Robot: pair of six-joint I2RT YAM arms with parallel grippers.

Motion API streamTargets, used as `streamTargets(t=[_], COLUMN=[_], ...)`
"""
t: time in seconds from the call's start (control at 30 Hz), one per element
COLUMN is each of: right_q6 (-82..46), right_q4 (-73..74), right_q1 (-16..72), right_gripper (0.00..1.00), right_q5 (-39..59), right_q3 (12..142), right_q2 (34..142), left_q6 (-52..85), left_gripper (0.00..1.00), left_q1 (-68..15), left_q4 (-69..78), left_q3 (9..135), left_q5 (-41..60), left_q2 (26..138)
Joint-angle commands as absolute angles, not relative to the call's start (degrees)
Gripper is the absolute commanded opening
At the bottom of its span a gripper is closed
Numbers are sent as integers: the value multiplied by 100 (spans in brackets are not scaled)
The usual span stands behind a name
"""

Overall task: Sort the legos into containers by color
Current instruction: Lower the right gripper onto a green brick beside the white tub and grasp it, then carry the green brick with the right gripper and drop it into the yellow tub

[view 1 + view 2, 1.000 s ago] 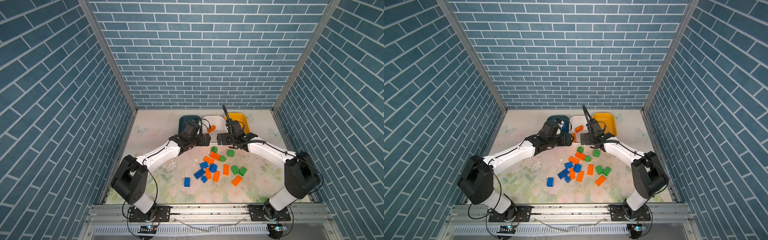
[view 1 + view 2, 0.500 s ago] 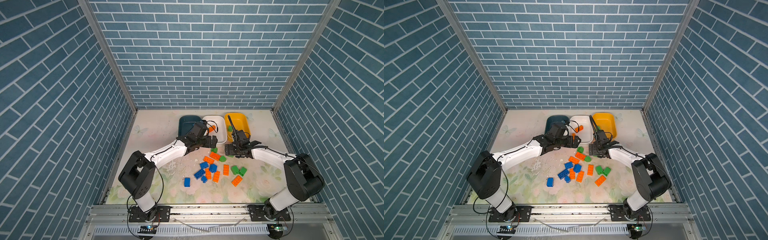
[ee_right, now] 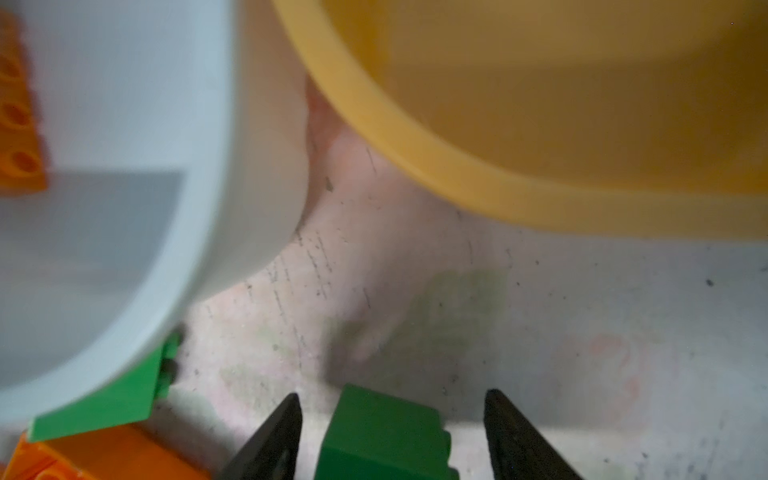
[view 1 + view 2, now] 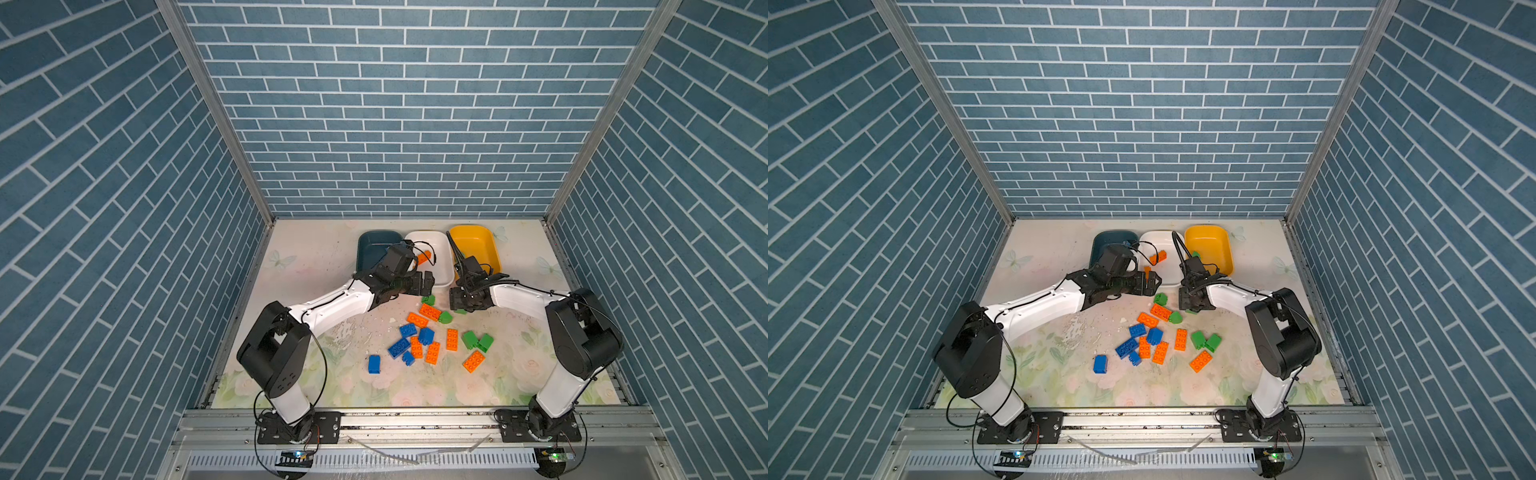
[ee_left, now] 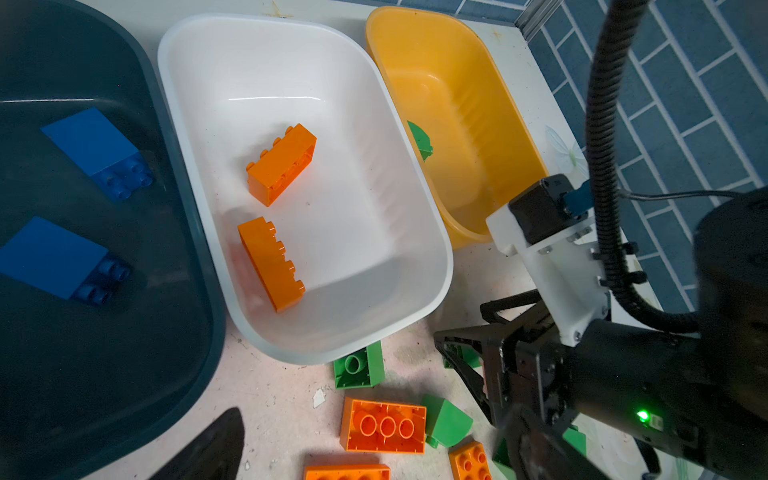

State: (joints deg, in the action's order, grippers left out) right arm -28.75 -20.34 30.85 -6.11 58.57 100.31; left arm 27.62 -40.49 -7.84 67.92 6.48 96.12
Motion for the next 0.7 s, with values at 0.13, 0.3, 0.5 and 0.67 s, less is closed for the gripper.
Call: streamTargets(t=[0.13, 0.3, 0.5, 0.67], right_q6=[-3498, -3339, -2842, -2612], right_q4=[-2232, -1886, -1689, -1376], right_q1=[3135, 3133, 3137, 3139], right_gripper=[60, 51, 42, 40], right_q5=[-798, -638, -572, -370], right_q3=[5973, 5655, 5465, 5284], right_q2=[10068, 9838, 9488, 9225], left_q6=[2733, 2821, 2652, 2662], left_gripper=[99, 99, 99, 99], left_q1=[-4063, -4069, -4087, -4087], left_q4=[-996, -986, -910, -982], left_q3=[6897, 6865, 6855, 6904], left_q5=[288, 68, 166, 134], left_q2=[9656, 9646, 9609, 9679])
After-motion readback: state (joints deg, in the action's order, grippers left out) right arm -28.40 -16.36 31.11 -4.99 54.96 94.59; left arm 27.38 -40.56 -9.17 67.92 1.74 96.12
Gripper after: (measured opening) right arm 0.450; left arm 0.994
